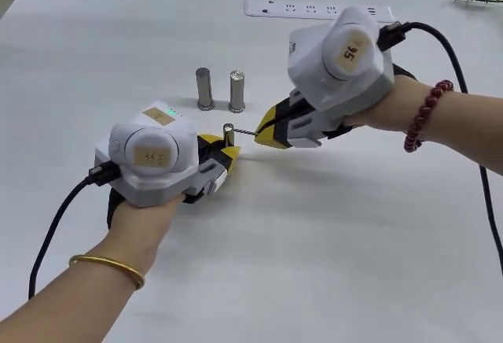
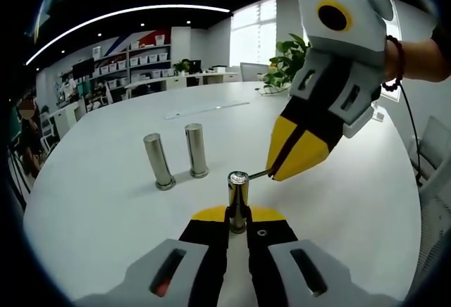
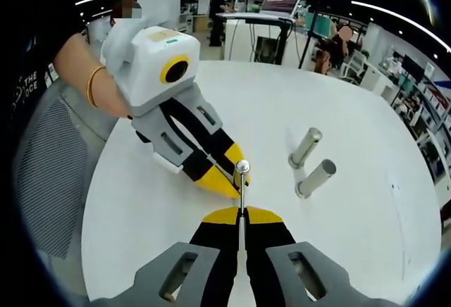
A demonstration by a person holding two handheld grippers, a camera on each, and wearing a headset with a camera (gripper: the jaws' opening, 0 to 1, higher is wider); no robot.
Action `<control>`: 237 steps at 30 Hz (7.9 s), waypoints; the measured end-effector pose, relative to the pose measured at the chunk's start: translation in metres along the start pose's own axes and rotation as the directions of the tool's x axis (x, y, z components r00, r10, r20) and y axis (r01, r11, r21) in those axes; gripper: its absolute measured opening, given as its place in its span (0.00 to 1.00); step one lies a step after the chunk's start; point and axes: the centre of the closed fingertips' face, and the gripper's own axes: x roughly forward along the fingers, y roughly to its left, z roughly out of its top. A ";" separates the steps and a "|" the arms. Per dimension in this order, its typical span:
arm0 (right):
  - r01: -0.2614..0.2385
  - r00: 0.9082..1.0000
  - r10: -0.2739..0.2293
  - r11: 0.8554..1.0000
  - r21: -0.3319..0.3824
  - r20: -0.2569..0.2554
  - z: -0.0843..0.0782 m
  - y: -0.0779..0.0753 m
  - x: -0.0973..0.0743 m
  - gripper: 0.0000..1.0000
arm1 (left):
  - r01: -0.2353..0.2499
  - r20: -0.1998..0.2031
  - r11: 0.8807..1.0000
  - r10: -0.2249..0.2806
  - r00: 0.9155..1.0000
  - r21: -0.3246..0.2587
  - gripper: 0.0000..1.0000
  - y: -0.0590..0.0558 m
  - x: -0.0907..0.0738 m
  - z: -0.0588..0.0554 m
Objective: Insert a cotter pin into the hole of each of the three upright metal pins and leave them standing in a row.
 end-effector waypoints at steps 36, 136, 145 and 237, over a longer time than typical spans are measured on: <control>0.026 0.999 -0.025 0.998 -0.059 0.026 0.025 -0.004 0.010 0.00 | -0.021 -0.001 0.999 0.021 1.000 0.029 0.05 0.002 0.001 0.000; 0.148 0.913 -0.294 0.884 0.443 0.282 0.002 -0.008 -0.046 0.15 | -0.007 0.010 1.000 0.007 1.000 -0.021 0.06 0.021 0.008 0.006; 0.137 0.912 -0.295 0.875 0.465 0.285 0.001 -0.006 -0.046 0.17 | 0.001 0.019 0.999 0.000 1.000 -0.035 0.11 0.019 0.009 0.008; 0.173 0.859 -0.406 0.803 0.570 0.311 0.021 -0.098 0.035 0.10 | 0.022 0.185 0.999 -0.012 0.983 -0.049 0.66 0.015 -0.051 0.041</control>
